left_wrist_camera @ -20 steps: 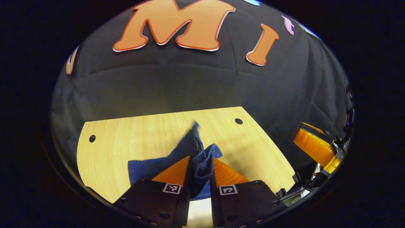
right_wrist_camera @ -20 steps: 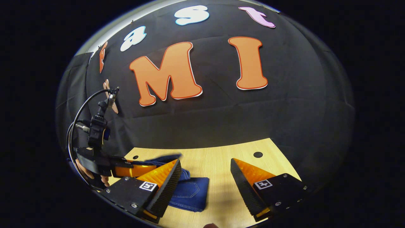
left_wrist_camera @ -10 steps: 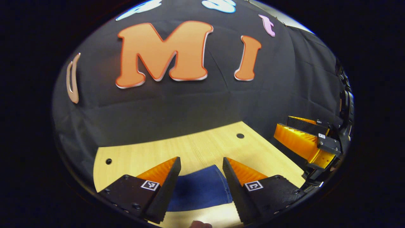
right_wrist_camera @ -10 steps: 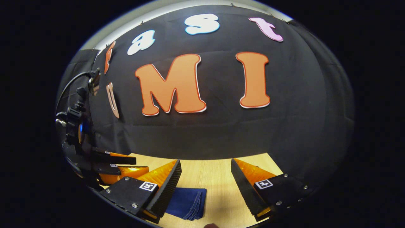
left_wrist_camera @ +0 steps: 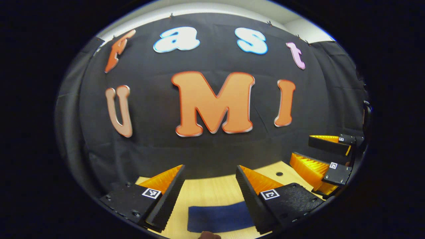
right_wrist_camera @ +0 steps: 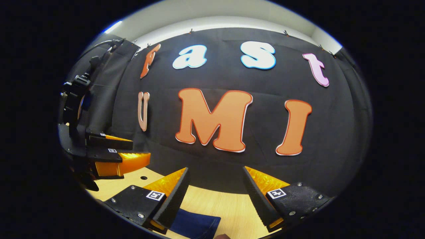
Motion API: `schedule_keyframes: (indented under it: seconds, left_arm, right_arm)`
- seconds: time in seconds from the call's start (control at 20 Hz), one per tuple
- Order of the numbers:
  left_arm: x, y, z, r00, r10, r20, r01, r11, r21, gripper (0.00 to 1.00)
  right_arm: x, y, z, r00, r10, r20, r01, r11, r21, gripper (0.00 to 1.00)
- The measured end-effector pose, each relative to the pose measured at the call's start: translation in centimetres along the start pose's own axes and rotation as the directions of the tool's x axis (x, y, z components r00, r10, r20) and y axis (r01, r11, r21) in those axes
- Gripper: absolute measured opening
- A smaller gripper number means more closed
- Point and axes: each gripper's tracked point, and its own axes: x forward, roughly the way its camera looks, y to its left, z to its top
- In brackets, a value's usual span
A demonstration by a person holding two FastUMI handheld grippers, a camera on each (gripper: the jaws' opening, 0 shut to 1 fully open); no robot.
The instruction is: Grasp the waist and the cuffs of the jeans and fold them to make the two legs overlap; first hold the waist and fold one-third of the jeans toward the cuffs, then hold the cuffs and fold the remaining one-third in the same direction to finish folding.
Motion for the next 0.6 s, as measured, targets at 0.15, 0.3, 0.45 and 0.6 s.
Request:
schedule_keyframes:
  seconds: [0.15, 0.3, 0.45, 0.6]
  left_arm:
    - [-2.0, 0.6, 1.9, 0.998, 0.042, 0.053, -0.041, 0.999, -0.030, 0.93]
    - [-3.1, 2.0, 2.3, 0.995, 0.087, 0.048, -0.084, 0.994, -0.070, 0.93]
    - [-4.2, 2.8, 1.6, 0.991, 0.113, 0.071, -0.106, 0.990, -0.098, 0.89]
    - [-6.0, 3.8, 1.8, 0.984, 0.130, 0.124, -0.123, 0.990, -0.062, 0.99]
  right_arm:
    - [0.2, 2.0, 0.1, 0.999, 0.033, 0.001, -0.033, 0.999, 0.012, 0.96]
    - [0.2, 2.8, -0.1, 0.999, 0.044, -0.004, -0.044, 0.998, 0.041, 0.98]
    - [0.0, 3.6, -0.2, 0.998, 0.062, 0.011, -0.063, 0.995, 0.076, 0.98]
    - [0.2, 4.2, -0.3, 0.996, 0.087, 0.008, -0.088, 0.992, 0.088, 1.00]
